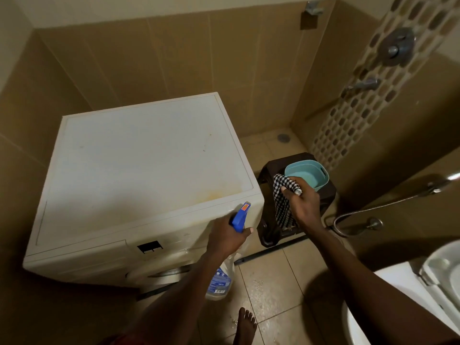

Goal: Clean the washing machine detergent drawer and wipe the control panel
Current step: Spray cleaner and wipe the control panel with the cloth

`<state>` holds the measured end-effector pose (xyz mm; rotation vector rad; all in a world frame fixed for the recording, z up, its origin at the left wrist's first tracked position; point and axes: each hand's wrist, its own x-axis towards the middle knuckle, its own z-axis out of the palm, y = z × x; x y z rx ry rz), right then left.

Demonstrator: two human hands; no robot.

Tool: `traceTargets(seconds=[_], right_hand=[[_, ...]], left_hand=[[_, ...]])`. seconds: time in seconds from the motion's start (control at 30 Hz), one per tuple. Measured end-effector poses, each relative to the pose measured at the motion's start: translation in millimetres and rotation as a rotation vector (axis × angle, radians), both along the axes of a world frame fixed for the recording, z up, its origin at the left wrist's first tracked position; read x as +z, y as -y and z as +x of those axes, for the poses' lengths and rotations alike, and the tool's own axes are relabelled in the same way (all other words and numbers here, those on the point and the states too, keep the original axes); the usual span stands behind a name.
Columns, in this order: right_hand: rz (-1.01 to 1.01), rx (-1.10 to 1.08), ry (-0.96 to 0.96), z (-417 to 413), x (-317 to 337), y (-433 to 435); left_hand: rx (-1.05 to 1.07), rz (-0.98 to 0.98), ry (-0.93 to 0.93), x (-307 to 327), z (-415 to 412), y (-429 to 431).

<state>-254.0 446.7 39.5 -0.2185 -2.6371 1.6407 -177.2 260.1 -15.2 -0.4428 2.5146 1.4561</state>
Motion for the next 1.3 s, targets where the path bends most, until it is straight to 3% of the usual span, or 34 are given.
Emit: traceTargets(seconds=[0.27,0.57,0.7,0.8,1.0,1.13,1.3], right_hand=[[0.138,0.131,-0.159,9,-34,30],[0.499,0.281,-0.240,-30,-54,69],[0.496,0.177,-0.264,-7,-58,83],[0.484,0.264,-0.353,22,-67,90],[0.509,0.248,-0.336,7,-61,112],[0.453,0.329,-0.317,46,-69,126],[0.450,0.357,-0.420,42,-58,148]], left_hand=[[0.077,0.087,-0.017,1,19,21],[0.169,0.034,-0.082,1,52,75],[0.206,0.017,-0.068,-2,58,93],[0.234,0.044,-0.060,-4,63,101],[0.239,0.063,-0.056,-1,66,108],[0.261,0.074,-0.055,5,73,115],[0.255,0.060,-0.010,1,79,129]])
